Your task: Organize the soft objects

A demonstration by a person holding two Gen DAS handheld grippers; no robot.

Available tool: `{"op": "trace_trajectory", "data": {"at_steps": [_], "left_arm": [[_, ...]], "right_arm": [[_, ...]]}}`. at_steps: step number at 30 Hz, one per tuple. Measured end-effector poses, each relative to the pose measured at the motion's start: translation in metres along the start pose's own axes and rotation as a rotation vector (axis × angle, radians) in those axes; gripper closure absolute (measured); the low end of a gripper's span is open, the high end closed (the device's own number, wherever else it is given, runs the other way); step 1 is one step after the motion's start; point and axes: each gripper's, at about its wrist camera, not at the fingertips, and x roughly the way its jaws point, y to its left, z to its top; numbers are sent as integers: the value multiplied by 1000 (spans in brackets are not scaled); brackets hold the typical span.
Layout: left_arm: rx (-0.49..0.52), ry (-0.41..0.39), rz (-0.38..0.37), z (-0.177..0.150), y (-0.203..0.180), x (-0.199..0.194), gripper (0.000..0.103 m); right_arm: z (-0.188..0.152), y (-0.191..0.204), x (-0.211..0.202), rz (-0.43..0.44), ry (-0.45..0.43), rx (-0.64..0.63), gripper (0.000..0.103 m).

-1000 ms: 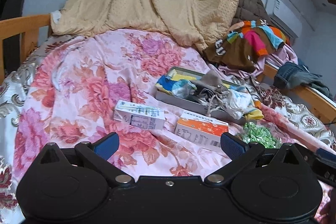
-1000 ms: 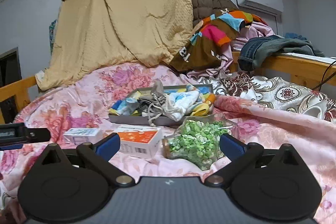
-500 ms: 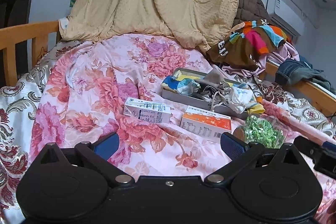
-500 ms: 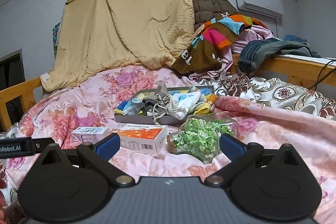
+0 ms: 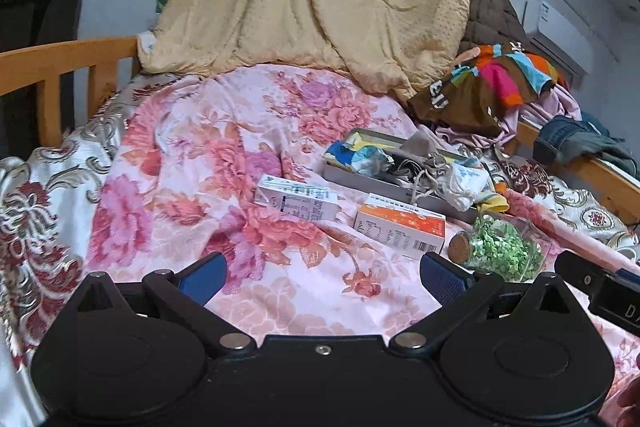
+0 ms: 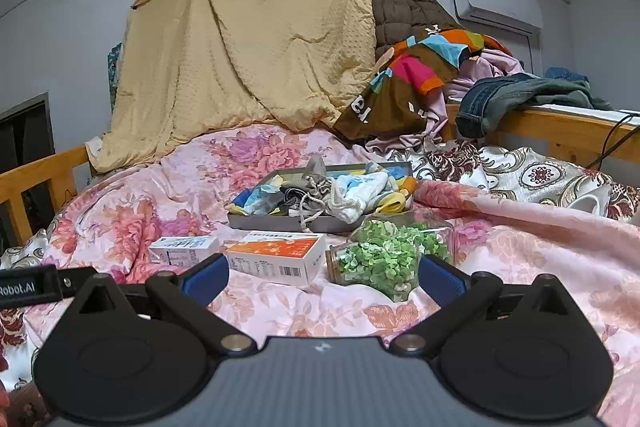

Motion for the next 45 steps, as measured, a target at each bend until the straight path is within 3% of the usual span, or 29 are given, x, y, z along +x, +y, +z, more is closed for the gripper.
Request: {"op": "trace_trajectory", "data": {"at_steps": [8,13,20,31,45], "left_arm": [[-44,-9,54,-1,10,-29,1],[-20,-20,78,-4,12,-36,1],[46,-53,83,-8,9,-26,1],[38,-48,62,-17,5,-14,1],[62,-48,91,-17,4,-12,1]], "right_arm": [[-5,11,-12,13,3,-38,0],[-8,16,-12,-12,21,-64,0],[-10,13,-5,-18,50,-54,0],[-14,14,8,-28,114,-68,0],[-14,13,9,-29,119,-66,0]]}}
